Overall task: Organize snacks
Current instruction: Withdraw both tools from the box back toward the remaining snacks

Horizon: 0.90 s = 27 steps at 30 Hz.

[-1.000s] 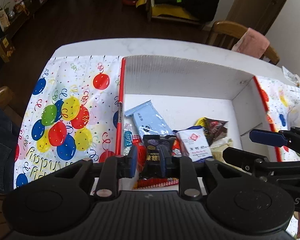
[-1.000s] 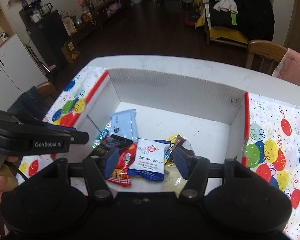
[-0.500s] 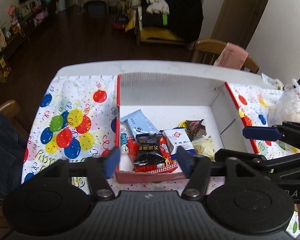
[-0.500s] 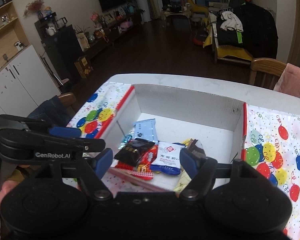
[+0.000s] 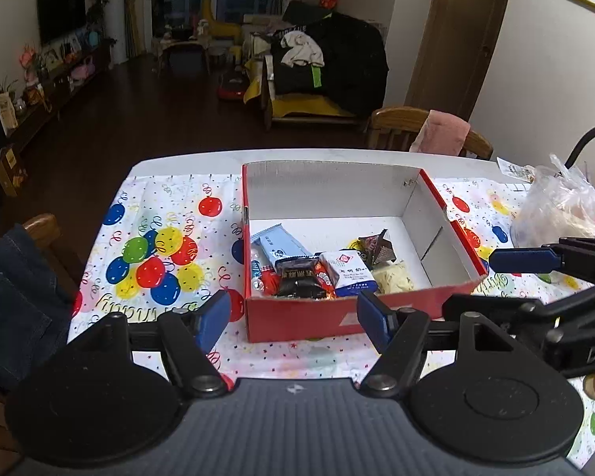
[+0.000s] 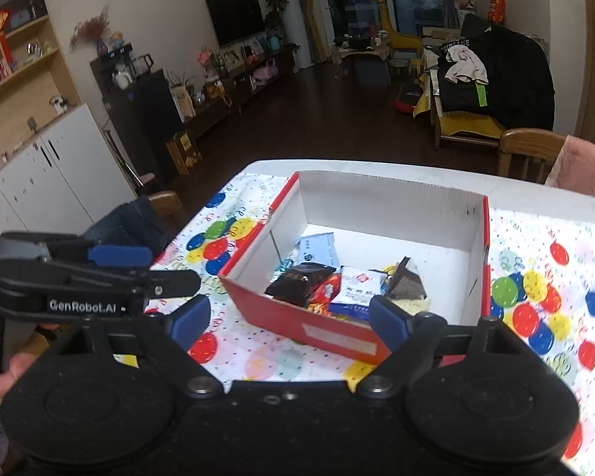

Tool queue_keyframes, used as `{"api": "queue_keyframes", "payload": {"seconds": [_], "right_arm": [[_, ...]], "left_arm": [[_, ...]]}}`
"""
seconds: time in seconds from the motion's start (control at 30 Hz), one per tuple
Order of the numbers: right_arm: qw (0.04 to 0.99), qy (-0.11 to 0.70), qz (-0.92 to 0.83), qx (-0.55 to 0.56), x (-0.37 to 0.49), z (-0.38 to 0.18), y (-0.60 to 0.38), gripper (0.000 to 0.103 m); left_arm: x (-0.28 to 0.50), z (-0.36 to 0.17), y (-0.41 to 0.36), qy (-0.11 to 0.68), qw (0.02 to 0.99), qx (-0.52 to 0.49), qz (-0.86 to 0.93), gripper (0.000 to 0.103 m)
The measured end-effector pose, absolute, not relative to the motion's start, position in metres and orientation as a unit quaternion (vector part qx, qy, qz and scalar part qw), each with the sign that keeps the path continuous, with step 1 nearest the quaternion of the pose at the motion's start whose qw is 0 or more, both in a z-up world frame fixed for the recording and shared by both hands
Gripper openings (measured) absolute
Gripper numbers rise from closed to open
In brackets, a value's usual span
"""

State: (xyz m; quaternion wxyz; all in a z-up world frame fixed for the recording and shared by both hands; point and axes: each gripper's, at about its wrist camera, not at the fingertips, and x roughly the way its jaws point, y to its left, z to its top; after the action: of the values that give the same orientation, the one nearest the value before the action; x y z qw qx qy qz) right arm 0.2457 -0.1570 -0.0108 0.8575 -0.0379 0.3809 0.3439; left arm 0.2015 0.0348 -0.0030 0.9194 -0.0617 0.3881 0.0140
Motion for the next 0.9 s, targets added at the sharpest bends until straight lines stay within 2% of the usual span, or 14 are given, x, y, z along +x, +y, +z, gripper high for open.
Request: {"api": "queue_keyframes", "payload": {"seconds": [0.13, 0.27, 0.33, 0.6, 0.9], "right_arm": [[0.861, 0.373, 0.346, -0.018, 0.233, -0.01, -0.165, 0.099], [0.866, 0.362, 0.344, -0.016, 0.218, -0.013, -0.169, 0.1], [0.868, 0.36, 0.342, -0.017, 0.211, -0.017, -0.171, 0.102], [0.865, 0.376, 0.328, -0.044, 0.185, -0.054, -0.178, 0.102], [0.853, 0.43, 0.29, -0.063, 0.178, -0.107, -0.193, 0.101]], "left_arm": [[0.185, -0.005, 0.032, 0.382, 0.923, -0.046, 0.012, 0.073], [0.167, -0.011, 0.032, 0.382, 0.923, -0.048, 0.006, 0.074], [0.158, -0.016, 0.034, 0.383, 0.922, -0.052, 0.007, 0.082], [0.121, -0.058, 0.055, 0.425, 0.9, -0.084, 0.035, 0.083], [0.084, -0.104, 0.078, 0.467, 0.871, -0.123, 0.085, 0.083]]}}
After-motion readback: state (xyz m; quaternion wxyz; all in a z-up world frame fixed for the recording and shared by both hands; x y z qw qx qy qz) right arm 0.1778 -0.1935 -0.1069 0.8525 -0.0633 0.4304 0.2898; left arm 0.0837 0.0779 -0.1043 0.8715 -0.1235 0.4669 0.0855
